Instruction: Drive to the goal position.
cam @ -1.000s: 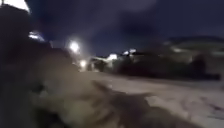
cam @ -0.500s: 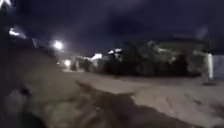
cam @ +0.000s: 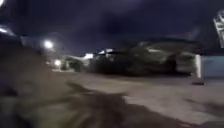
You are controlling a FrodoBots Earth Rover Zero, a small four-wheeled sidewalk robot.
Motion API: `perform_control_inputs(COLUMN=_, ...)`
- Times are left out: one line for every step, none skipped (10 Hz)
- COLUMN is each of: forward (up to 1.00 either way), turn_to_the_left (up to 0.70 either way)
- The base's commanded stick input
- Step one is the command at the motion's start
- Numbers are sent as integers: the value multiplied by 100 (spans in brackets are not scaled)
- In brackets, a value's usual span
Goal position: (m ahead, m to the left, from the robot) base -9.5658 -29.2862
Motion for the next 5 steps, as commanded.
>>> perform_control_inputs(forward=70, turn_to_the_left=-35)
perform_control_inputs(forward=70, turn_to_the_left=-35)
perform_control_inputs(forward=70, turn_to_the_left=-35)
perform_control_inputs(forward=70, turn_to_the_left=-35)
perform_control_inputs(forward=70, turn_to_the_left=-35)
